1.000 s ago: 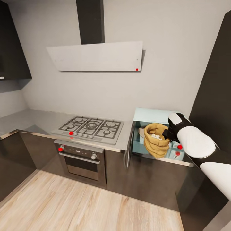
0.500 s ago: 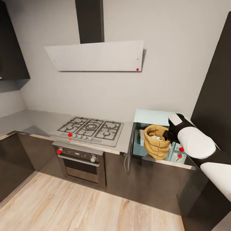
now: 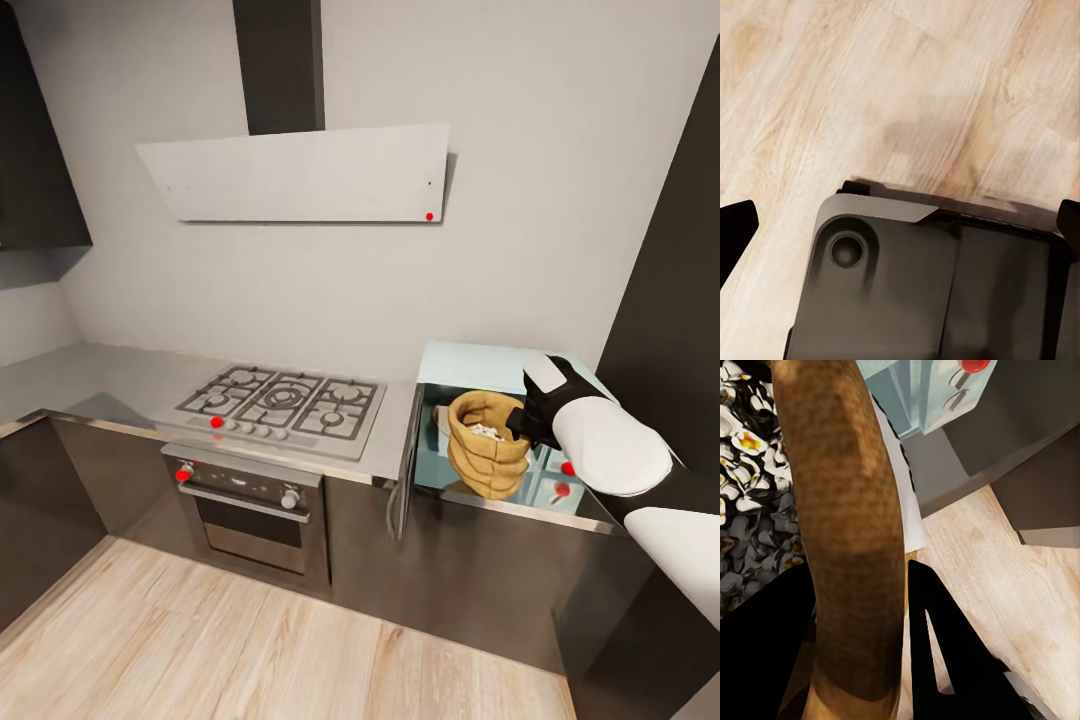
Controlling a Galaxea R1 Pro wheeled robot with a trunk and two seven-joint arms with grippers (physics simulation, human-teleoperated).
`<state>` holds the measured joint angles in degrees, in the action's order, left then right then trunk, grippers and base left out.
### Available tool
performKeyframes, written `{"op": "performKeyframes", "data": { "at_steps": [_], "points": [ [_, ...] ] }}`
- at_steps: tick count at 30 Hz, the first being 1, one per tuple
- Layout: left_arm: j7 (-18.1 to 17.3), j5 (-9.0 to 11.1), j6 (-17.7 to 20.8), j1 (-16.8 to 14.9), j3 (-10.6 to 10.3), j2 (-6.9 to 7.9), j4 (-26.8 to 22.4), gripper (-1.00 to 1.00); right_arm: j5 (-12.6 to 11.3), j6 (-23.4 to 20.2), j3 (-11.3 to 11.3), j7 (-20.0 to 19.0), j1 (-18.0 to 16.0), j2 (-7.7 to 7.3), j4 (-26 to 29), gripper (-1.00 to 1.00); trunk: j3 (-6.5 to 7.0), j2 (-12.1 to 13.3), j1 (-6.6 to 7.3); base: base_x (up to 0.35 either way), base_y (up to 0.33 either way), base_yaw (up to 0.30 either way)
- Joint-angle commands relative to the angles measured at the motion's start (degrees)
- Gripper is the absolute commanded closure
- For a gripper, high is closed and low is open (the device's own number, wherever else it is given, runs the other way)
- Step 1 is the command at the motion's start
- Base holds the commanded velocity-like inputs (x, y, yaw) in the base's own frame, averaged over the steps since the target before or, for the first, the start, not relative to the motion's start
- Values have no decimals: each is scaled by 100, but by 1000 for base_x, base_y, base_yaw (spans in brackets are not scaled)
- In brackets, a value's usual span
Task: In the kitchen, take the popcorn bag from the countertop, put it into the microwave, and heat it until the popcorn is cooked so the cooked popcorn ends up inside the bag.
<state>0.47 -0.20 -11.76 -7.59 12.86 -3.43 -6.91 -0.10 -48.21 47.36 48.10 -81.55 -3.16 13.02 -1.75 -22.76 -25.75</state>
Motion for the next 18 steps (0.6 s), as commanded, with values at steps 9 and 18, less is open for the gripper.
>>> {"op": "performKeyframes", "data": {
  "at_steps": [9,18],
  "points": [
    [5,-3,-21,-6,14,-3,6,-100,-43,133,1,-143,37,-81,69,100,-12,-16,-3,0,0,0],
    [5,-4,-21,-6,14,-1,6,-100,-43,137,1,-187,50,-96,69,100,-12,-16,-3,160,0,0]
  ]
}}
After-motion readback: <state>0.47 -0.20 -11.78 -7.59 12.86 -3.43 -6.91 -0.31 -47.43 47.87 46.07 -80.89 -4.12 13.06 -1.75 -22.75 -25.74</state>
